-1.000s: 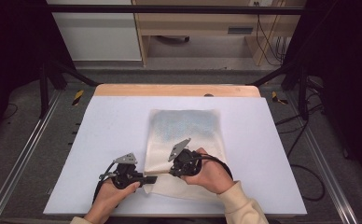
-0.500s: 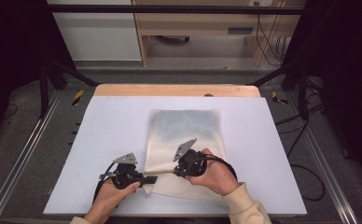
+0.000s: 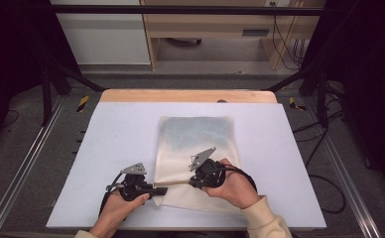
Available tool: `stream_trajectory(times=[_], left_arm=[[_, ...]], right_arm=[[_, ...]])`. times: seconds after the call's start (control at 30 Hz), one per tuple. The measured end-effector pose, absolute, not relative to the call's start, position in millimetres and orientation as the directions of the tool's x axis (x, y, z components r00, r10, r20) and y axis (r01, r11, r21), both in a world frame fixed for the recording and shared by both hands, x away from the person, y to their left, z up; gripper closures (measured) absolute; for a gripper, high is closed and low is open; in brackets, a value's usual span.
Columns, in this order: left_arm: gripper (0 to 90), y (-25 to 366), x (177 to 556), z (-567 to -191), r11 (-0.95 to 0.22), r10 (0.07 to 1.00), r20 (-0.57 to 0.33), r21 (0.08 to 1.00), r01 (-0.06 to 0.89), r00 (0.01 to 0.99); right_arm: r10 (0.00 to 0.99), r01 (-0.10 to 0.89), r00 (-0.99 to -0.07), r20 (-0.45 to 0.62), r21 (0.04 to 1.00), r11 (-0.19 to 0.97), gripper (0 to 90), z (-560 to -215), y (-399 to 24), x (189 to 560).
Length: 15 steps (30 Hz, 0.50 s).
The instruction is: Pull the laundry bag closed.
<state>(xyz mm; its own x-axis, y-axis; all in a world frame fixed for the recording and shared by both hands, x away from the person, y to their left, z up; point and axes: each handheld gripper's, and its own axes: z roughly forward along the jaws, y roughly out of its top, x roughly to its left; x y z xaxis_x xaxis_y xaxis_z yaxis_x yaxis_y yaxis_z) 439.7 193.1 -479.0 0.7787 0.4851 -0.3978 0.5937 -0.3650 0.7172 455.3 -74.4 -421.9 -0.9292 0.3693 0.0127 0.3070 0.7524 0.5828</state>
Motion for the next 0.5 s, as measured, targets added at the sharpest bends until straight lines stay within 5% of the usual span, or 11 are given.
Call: stream_trajectory(times=[0.5], left_arm=[[84.2, 192.4, 439.5, -478.9, -0.365, 0.483, -0.397, 0.719, 0.591, 0.781]], right_arm=[[0.398, 0.331, -0.917, 0.015, 0.585, 0.741, 81.9, -421.0, -86.9, 454.0]])
